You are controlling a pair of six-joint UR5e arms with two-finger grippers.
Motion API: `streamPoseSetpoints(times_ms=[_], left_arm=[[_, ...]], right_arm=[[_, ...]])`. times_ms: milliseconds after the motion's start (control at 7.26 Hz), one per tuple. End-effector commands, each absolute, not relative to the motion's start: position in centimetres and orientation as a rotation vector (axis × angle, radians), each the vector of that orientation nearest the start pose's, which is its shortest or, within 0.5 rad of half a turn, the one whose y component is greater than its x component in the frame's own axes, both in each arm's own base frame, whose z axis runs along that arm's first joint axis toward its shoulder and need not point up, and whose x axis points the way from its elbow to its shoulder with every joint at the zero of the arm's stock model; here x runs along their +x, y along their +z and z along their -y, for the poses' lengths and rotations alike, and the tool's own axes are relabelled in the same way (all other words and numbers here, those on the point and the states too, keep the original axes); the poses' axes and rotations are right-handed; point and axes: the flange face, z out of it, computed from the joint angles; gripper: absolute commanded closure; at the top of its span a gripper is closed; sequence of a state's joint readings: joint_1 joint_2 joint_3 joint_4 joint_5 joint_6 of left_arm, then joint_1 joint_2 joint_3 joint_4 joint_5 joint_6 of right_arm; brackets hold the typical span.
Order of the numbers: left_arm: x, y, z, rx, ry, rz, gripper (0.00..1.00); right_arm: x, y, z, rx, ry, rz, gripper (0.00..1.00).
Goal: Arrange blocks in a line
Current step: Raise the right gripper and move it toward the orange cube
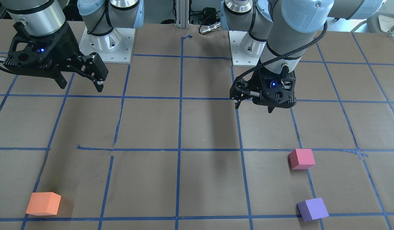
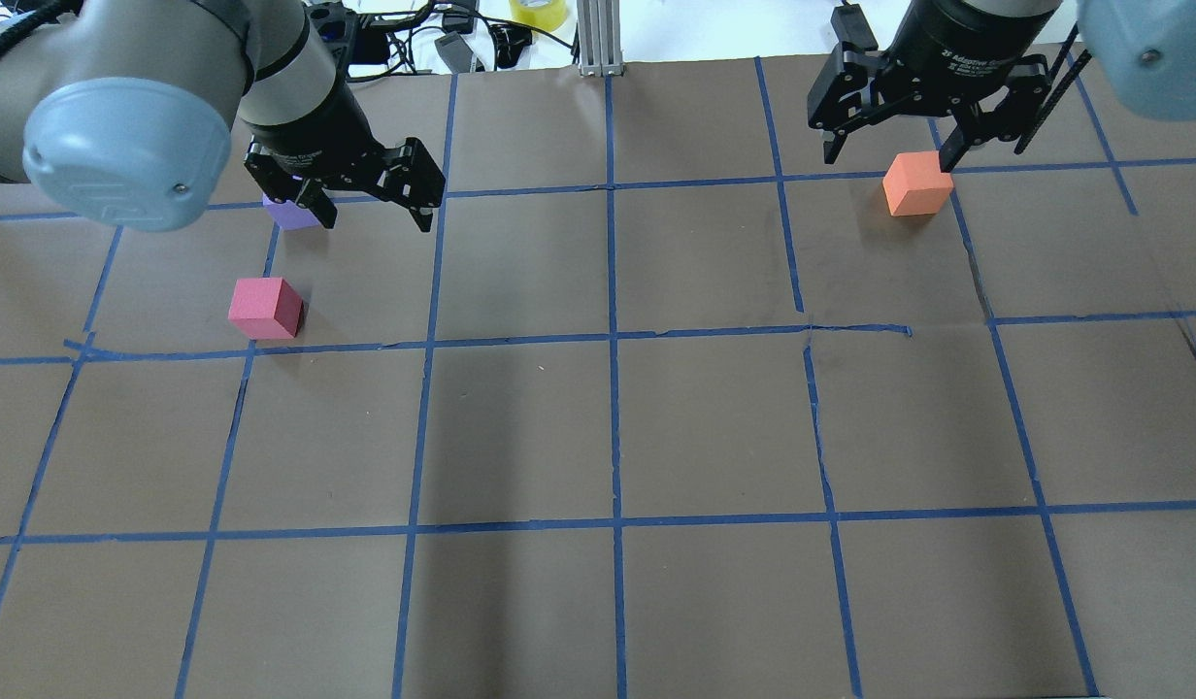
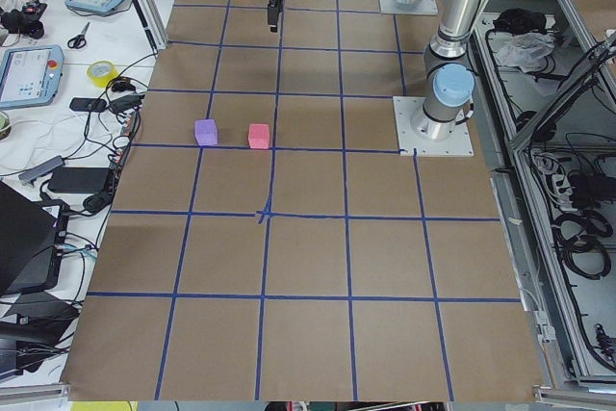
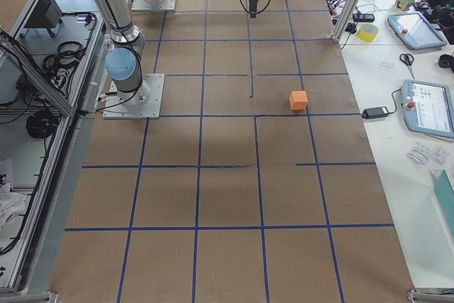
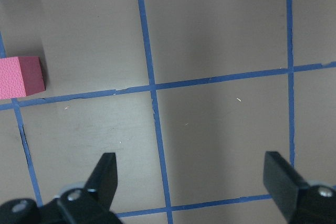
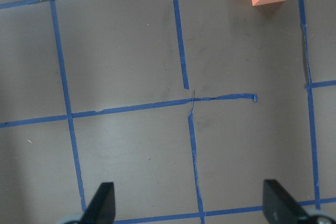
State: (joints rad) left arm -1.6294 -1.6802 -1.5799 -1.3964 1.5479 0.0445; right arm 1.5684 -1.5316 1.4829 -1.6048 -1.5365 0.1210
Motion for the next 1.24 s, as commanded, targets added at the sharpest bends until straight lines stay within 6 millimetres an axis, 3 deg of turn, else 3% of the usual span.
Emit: streamPoseSetpoints(times_ms=[0,689,1102], left_arm=[[-16.6,44.5,53.4,0.168,-0.102,-3.159,0.0],[-16.6,44.5,53.4,0.179,-0.107,-3.161,0.0],[-15.7,43.0,53.6,0.123,-0.068,-3.172,0.0]], right_arm=[[13.5,51.4,51.6,0.191,-0.121,-3.1,0.0],[13.4,51.2,51.3,0.192,-0.117,-3.106,0.0],[13.4,51.1,51.4,0.19,-0.112,-3.107,0.0]])
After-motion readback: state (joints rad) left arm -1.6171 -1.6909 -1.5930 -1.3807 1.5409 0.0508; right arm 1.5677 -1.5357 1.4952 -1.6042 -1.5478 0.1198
